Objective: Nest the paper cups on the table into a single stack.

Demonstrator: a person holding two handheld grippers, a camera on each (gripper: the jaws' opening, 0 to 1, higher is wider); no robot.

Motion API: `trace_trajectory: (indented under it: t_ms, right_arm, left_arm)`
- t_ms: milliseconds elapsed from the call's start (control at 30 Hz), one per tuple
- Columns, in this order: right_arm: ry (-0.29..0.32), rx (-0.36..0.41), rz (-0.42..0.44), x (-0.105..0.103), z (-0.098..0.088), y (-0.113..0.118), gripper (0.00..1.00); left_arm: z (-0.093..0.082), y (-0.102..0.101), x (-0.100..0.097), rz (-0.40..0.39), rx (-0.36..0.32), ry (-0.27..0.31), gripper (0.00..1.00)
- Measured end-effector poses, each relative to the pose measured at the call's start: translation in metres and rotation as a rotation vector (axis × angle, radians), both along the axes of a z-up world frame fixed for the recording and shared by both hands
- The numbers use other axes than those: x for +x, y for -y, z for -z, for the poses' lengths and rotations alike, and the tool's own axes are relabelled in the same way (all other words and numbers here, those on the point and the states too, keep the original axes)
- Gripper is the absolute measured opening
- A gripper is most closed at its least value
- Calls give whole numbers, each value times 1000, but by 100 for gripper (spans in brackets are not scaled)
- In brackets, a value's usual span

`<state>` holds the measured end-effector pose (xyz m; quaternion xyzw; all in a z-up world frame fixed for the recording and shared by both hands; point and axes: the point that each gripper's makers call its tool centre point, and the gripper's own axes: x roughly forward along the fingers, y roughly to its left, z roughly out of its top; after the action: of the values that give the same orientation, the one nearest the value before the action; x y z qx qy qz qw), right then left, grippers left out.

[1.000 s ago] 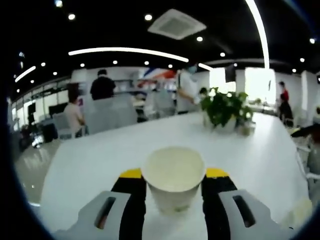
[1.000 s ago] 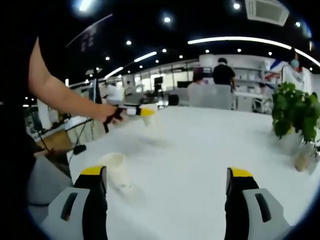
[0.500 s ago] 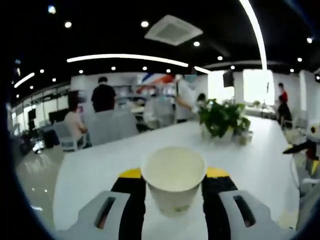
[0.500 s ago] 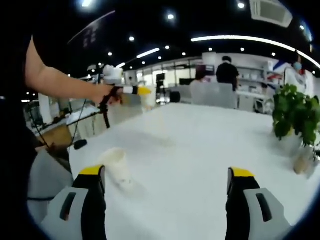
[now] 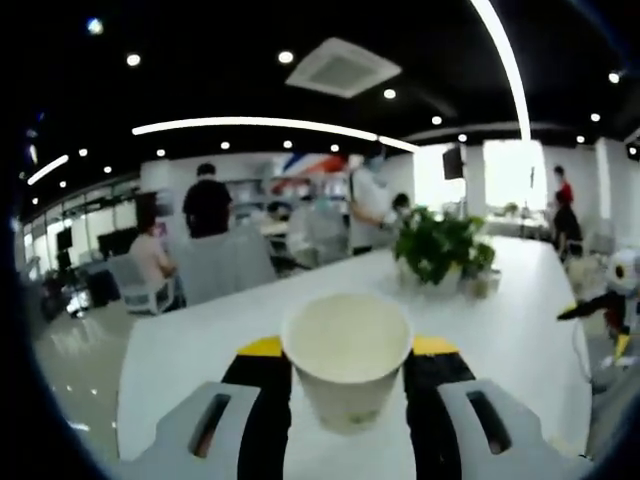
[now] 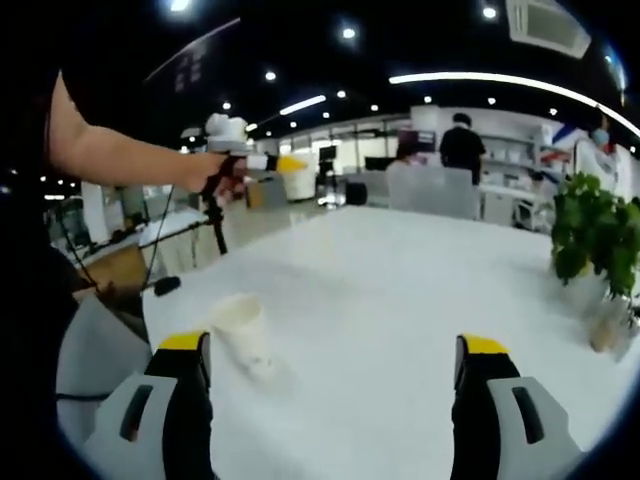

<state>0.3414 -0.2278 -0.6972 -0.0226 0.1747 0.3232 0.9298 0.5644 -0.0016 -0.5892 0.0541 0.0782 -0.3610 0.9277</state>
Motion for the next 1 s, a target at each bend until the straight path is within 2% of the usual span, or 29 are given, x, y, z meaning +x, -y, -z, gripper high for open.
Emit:
trace_trajectory:
  t_ms: [367, 600, 800, 867, 1000]
  right_arm:
    - [14, 18, -4, -7, -2, -8, 100]
    - [24, 11, -18, -7, -5, -10, 100]
    - [39, 5, -24, -7, -6, -9, 100]
    - [69, 4, -28, -7, -9, -9, 100]
    - [79, -33, -40, -8, -6, -8, 100]
  left_arm:
    - [-9, 2, -13, 15, 6, 12, 42]
    - [-3, 3, -21, 30, 26, 3, 41]
    - [-3, 7, -35, 56, 19, 7, 41]
    - [-3, 7, -40, 59, 18, 8, 41]
    - [-1, 15, -53, 83, 14, 12, 41]
